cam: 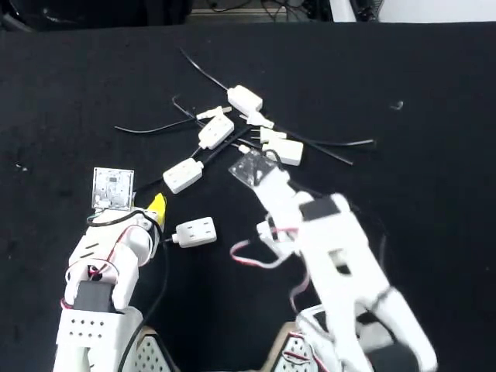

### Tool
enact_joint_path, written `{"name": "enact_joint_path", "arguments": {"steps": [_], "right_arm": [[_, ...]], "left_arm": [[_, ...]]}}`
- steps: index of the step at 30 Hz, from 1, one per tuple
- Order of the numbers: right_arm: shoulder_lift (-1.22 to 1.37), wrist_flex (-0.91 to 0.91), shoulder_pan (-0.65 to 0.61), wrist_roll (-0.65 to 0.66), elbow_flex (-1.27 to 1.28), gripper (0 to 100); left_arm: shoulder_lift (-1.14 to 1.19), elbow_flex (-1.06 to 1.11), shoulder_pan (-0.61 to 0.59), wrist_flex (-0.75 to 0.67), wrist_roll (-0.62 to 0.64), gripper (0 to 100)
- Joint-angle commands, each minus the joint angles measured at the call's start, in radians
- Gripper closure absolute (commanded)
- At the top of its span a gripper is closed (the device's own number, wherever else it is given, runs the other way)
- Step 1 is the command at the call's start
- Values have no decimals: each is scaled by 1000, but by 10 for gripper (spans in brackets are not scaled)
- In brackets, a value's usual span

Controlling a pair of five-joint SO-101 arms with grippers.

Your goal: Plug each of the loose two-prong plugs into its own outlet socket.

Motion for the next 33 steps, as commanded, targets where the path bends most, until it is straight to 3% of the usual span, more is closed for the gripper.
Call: {"name": "enact_joint_path", "arguments": {"steps": [1, 16, 22, 33], "right_arm": [[137, 8, -14, -11, -113, 871], [111, 6, -15, -166, -150, 871], [110, 8, -75, -166, -134, 871], [113, 26, -3, -26, -90, 872]], "left_arm": [[-9, -13, -7, -3, -2, 830], [-9, -15, -7, -5, -3, 830], [-9, -13, -8, -5, -3, 830], [-9, -13, -8, -5, -3, 830]]}}
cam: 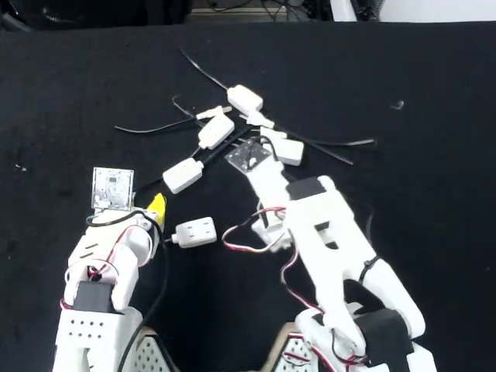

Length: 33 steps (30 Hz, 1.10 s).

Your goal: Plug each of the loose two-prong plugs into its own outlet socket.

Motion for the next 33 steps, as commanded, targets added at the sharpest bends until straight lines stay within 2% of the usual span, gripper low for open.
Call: {"name": "enact_joint_path", "arguments": {"steps": [1, 9, 15, 21, 29, 33], "right_arm": [[-27, 14, 26, 52, 15, 872], [-25, -132, 28, 86, 116, 872], [-28, -130, 29, 89, 119, 872], [-27, -129, 133, 86, 90, 872], [-25, -149, 95, 78, 125, 872], [-25, -219, 75, -2, 148, 872]], "left_arm": [[-9, -15, -8, -5, -5, 830], [-9, -13, -8, -5, -5, 830], [-9, -13, -8, -5, -5, 830], [-9, -13, -8, -5, -5, 830], [-9, -15, -8, -5, -5, 830], [-9, -15, -8, -5, -5, 830]]}}
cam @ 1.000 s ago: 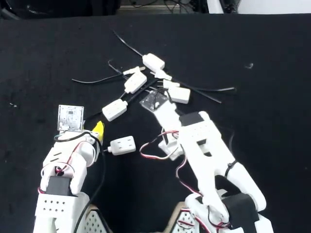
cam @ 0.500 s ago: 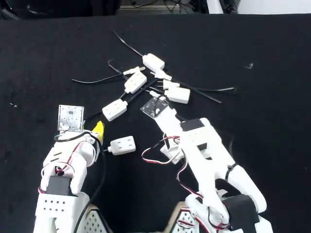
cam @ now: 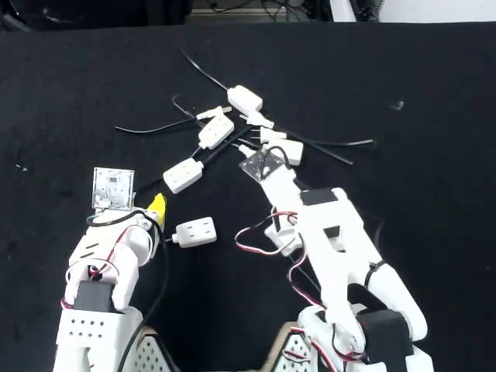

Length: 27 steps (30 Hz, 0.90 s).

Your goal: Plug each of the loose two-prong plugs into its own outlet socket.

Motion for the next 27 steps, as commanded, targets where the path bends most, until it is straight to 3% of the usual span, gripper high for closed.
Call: {"name": "enact_joint_path", "arguments": {"steps": [1, 9, 15, 23, 27], "right_arm": [[-22, -46, -49, -44, 21, 872], [-22, -32, -66, -48, 38, 873], [-22, -31, -69, -43, 39, 988], [-22, 5, -71, 26, 53, 860], [-22, 3, -71, 83, 50, 870]], "left_arm": [[-9, -15, -10, -5, -5, 830], [-9, -15, -10, -5, -5, 830], [-9, -15, -10, -3, -5, 830], [-9, -16, -10, -3, -5, 830], [-9, -16, -10, -3, -5, 830]]}}
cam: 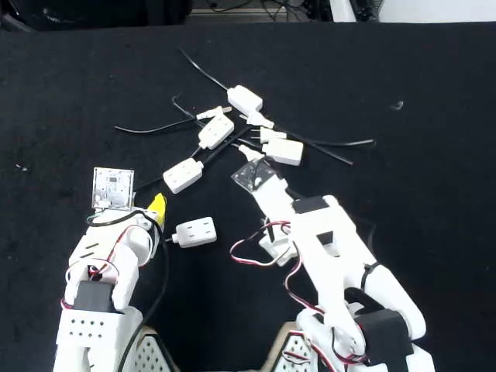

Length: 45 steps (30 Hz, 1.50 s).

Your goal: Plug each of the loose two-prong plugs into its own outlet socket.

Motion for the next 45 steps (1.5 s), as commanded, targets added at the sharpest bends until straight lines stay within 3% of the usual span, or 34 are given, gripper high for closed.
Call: {"name": "enact_joint_path", "arguments": {"steps": [1, 7, 10, 14, 19, 23, 30, 35, 45], "right_arm": [[-22, 2, -9, 46, -5, 877], [-22, -12, -11, 49, -10, 895], [-22, -18, -11, 49, -7, 989], [-51, 6, -11, 48, -39, 987], [-179, 164, -12, 49, -157, 988], [-303, 181, -107, 41, -174, 988], [-366, -120, -396, 40, -82, 988], [-231, -307, -414, 40, -59, 988], [-111, -390, -419, -81, -111, 988]], "left_arm": [[-9, -16, -10, -3, -5, 830], [-9, -16, -10, -3, -5, 830], [-9, -16, -10, -3, -5, 830], [-9, -16, -10, -3, -5, 830], [-9, -19, -10, -2, -5, 830], [-9, -36, -10, -2, -2, 830], [-9, -140, -90, 5, 63, 830], [-9, -213, -116, 6, 149, 830], [-11, -213, 1, 46, 216, 830]]}}
